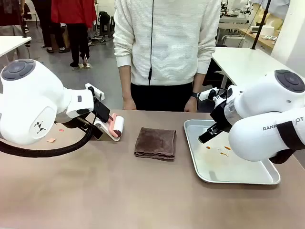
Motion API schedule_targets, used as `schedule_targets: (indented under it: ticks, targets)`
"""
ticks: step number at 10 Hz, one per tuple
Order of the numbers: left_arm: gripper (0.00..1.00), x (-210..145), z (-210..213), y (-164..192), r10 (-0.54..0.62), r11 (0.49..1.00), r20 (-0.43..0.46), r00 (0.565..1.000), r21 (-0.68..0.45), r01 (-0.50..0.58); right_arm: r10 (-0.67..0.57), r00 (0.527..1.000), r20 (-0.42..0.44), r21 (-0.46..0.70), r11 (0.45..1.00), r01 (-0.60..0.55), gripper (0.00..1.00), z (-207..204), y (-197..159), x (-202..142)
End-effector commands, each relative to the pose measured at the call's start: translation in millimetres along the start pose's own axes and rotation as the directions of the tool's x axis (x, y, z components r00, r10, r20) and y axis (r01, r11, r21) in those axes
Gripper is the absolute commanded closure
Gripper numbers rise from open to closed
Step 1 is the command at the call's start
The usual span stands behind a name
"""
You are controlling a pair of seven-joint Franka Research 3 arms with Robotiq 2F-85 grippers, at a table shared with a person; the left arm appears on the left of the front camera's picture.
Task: Clean the surface of the table.
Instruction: Hold the Lint Roller with your left hand and the towel with your right hand.
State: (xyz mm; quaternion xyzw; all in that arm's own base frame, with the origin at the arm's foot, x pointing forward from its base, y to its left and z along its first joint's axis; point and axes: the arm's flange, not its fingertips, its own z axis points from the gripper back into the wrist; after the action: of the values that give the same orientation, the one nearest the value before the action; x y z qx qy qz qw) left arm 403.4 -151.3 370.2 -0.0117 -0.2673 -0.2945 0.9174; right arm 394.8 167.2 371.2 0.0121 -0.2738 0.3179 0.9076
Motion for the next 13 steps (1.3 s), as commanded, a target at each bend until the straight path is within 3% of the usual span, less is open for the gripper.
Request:
schedule_targets:
  ticks: [1, 13]
  targets:
    - [0.0, 0.0, 0.1, 0.0, 0.0, 1.0, 0.0, 1.0, 0.0, 0.0, 0.0, 1.0, 0.0, 0.0, 1.0, 0.0, 0.0, 0.0, 0.0, 0.0]
    - [0.0, 0.0, 0.1, 0.0, 0.0, 1.0, 0.0, 1.0, 0.0, 0.0, 0.0, 1.0, 0.0, 0.0, 1.0, 0.0, 0.0, 0.0, 0.0, 0.0]
